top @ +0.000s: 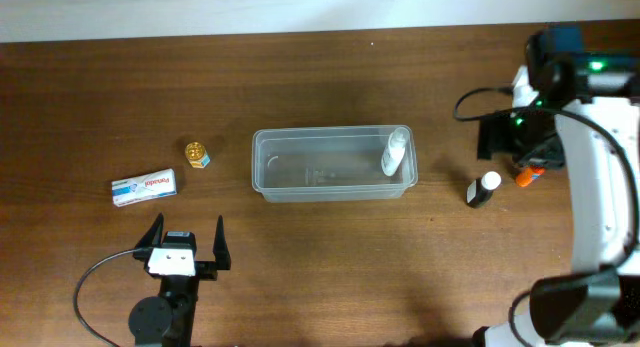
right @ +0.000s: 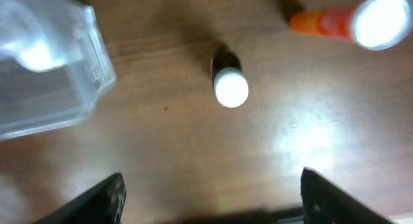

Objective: Pack container
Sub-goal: 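Lower the right gripper onto the black white-capped bottle and grasp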

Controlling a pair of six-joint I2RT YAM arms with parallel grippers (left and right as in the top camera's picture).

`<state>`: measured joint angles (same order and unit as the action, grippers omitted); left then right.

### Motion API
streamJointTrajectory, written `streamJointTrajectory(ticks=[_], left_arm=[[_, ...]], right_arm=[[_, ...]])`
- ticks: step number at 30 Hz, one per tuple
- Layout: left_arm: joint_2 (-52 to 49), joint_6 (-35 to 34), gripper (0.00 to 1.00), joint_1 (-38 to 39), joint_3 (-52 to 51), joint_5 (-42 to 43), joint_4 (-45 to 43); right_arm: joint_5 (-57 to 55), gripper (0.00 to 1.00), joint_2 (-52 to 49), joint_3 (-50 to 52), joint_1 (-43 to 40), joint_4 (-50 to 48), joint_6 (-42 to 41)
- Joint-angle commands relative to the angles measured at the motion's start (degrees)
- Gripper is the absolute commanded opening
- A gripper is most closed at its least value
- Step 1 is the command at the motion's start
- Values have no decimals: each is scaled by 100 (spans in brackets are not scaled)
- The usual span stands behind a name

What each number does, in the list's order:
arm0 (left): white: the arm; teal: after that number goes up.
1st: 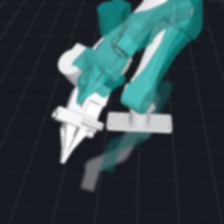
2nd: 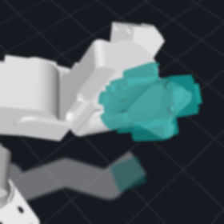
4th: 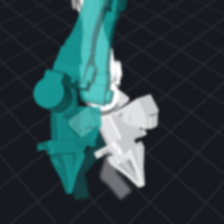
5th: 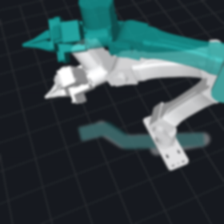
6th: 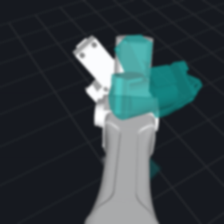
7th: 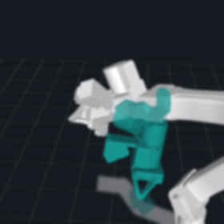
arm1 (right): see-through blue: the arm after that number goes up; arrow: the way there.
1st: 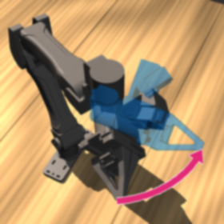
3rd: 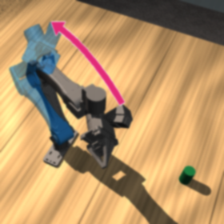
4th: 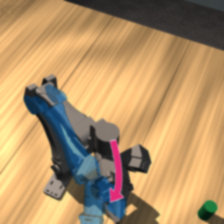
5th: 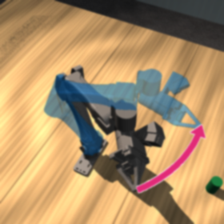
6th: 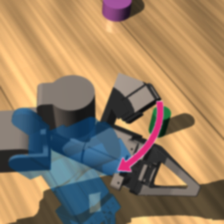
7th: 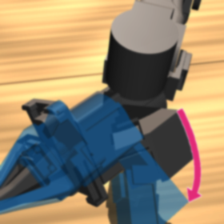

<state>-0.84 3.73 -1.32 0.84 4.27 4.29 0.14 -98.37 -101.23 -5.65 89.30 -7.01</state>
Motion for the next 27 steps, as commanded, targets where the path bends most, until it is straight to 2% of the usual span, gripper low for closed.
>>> streamJointTrajectory(ticks=[1,8,21,24,27], left_arm=[[50,111,99,-35,-33,-20,7],[50,111,99,-35,-33,-20,7],[50,109,99,-35,-33,-20,7],[50,111,99,-35,-33,-20,7],[50,111,99,-35,-33,-20,4]], right_arm=[[236,85,-20,654,-83,-382,350],[232,90,-37,1460,-149,-1311,457],[79,88,-48,2616,-269,-2555,138],[-133,78,-48,2658,-269,-2651,52],[-214,73,-52,2682,-269,-2691,7]])
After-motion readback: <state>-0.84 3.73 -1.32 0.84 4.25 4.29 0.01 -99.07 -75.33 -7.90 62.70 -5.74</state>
